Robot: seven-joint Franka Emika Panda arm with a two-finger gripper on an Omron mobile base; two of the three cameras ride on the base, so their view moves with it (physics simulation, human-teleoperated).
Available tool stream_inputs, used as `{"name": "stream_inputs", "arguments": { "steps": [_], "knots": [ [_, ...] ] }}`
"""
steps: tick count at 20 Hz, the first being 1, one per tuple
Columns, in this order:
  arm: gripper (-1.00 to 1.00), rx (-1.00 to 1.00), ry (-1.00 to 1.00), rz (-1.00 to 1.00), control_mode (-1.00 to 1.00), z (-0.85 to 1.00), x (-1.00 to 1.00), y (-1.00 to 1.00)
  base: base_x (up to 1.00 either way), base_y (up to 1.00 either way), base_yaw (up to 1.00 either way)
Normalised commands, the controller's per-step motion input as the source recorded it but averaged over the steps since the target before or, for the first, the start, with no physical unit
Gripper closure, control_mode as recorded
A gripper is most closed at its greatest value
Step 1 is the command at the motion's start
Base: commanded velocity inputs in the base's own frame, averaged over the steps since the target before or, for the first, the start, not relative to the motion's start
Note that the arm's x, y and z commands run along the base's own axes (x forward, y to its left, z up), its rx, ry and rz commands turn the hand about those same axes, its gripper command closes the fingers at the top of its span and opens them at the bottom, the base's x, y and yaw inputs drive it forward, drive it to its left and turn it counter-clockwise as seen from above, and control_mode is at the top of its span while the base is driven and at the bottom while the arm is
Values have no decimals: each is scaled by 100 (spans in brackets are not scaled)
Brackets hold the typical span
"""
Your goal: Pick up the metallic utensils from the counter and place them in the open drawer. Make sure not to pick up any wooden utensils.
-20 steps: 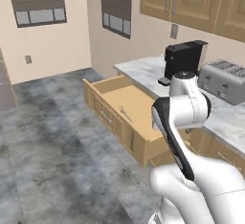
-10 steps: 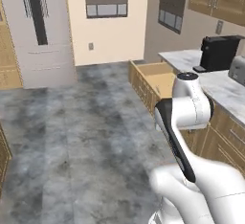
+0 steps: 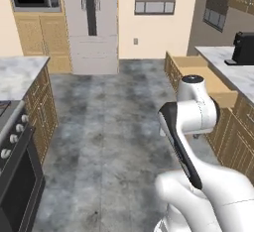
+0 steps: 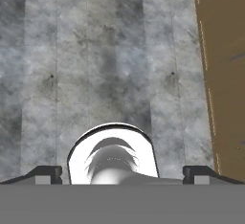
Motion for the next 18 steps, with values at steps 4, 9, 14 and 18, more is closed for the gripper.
{"name": "stream_inputs", "arguments": {
  "steps": [4, 9, 14, 18],
  "knots": [
    [-100, 0, 0, 0, 100, 0, 0, 0, -98, 69, 0],
    [-100, 0, 0, 0, 100, 0, 0, 0, -98, 79, -24],
    [-100, 0, 0, 0, 100, 0, 0, 0, -100, 67, -30],
    [-100, 0, 0, 0, 100, 0, 0, 0, -100, 12, -5]
  ]
}}
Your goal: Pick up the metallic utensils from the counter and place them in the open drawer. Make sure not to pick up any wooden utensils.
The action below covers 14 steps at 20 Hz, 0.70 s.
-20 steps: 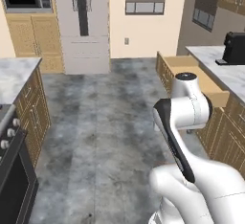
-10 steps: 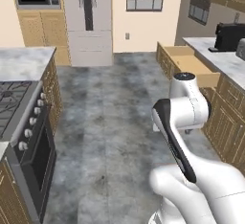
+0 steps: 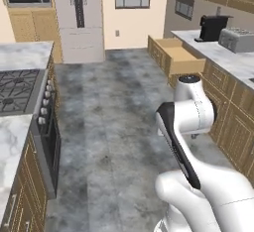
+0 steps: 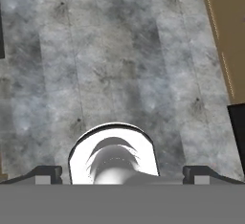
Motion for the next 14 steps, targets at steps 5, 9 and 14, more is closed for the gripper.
{"name": "stream_inputs", "arguments": {
  "steps": [5, 9, 14],
  "knots": [
    [-100, 0, 0, 0, 100, 0, 0, 0, -100, 2, 5],
    [-100, 0, 0, 0, 100, 0, 0, 0, -100, 0, 29],
    [-100, 0, 0, 0, 100, 0, 0, 0, -70, 36, 44]
  ]
}}
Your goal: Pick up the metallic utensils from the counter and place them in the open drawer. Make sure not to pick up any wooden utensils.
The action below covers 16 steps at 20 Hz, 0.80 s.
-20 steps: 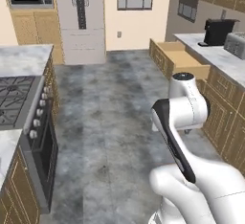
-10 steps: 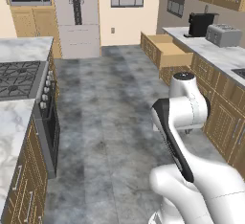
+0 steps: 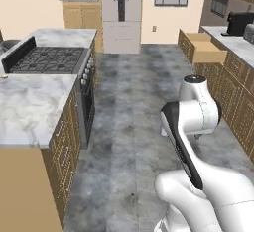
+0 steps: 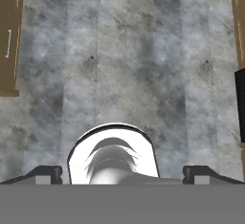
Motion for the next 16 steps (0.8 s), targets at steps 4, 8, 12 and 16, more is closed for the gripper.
{"name": "stream_inputs", "arguments": {
  "steps": [4, 8, 12, 16],
  "knots": [
    [-100, 0, 0, 0, 100, 0, 0, 0, -44, 65, 53],
    [-100, 0, 0, 0, 100, 0, 0, 0, -24, 60, 69],
    [-100, 0, 0, 0, 100, 0, 0, 0, -6, 70, 75],
    [-100, 0, 0, 0, 100, 0, 0, 0, 0, 89, 73]
  ]
}}
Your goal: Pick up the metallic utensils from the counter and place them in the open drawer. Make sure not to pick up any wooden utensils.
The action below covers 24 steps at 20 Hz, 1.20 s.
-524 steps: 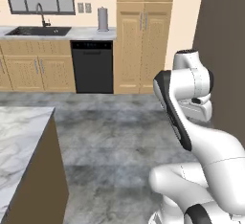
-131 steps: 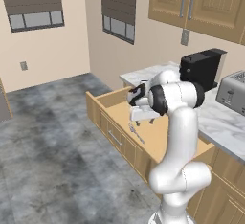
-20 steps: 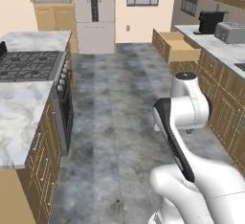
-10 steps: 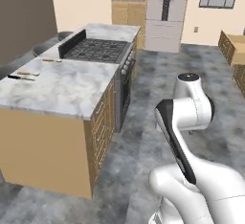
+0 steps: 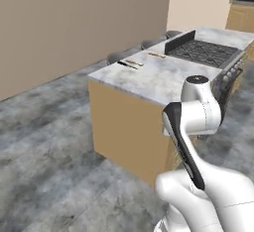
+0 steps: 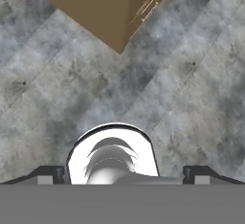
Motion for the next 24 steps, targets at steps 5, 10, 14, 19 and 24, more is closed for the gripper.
{"name": "stream_inputs", "arguments": {
  "steps": [5, 10, 14, 19, 24],
  "knots": [
    [-100, 0, 0, 0, 100, 0, 0, 0, 35, 100, 39],
    [-100, 0, 0, 0, 100, 0, 0, 0, 83, 92, 35],
    [-100, 0, 0, 0, 100, 0, 0, 0, 100, 74, 19],
    [-100, 0, 0, 0, 100, 0, 0, 0, 100, 78, -1],
    [-100, 0, 0, 0, 100, 0, 0, 0, 100, 85, -20]
  ]
}}
